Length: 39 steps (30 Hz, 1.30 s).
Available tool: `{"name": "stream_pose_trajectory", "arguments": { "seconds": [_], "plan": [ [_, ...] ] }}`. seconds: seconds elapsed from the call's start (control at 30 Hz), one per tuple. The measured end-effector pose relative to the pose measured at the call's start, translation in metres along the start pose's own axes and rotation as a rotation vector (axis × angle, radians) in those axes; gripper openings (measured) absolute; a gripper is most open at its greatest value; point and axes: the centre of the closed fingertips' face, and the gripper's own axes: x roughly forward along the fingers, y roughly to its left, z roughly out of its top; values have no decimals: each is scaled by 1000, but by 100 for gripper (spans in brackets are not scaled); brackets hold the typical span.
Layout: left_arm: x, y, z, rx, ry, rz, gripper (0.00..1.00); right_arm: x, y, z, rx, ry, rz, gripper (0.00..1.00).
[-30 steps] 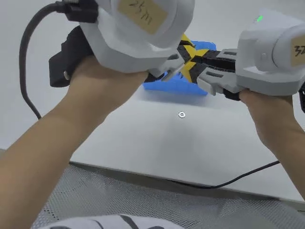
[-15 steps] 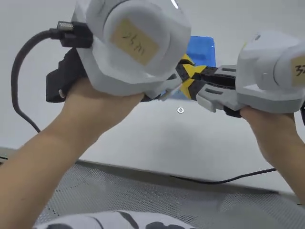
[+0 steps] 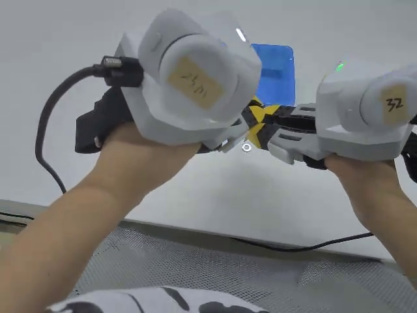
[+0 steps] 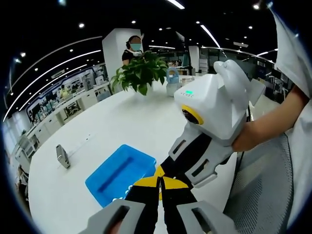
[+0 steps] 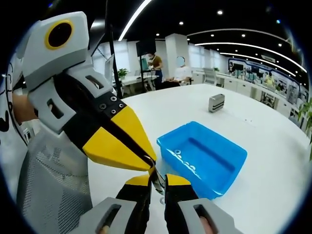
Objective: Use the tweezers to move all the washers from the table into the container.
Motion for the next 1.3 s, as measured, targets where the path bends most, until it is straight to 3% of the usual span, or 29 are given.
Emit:
{"name": "stream_pose_trajectory", "arguments": {
  "seconds": [0.37, 0.57, 0.67, 0.93, 1.17, 1.3],
  "plan": [
    [6, -3, -11, -6, 17, -11, 0, 4, 3, -11, -27, 42, -1, 6],
    [4, 2, -10, -23, 9, -7, 0, 3, 1, -7, -21, 27, -6, 6],
    [8, 2, -14, -24, 26, -16, 0, 6, 0, -12, -33, 50, -5, 6],
    [9, -1, -10, -49, 3, -22, 0, 4, 1, -14, -63, 49, -4, 4],
    [11, -1, -8, -26, 23, -48, 0, 3, -1, -15, -92, 72, -25, 3],
    [13, -4, -7, 12, 36, -43, 0, 2, -3, -17, -154, 103, -40, 3]
  ]
}}
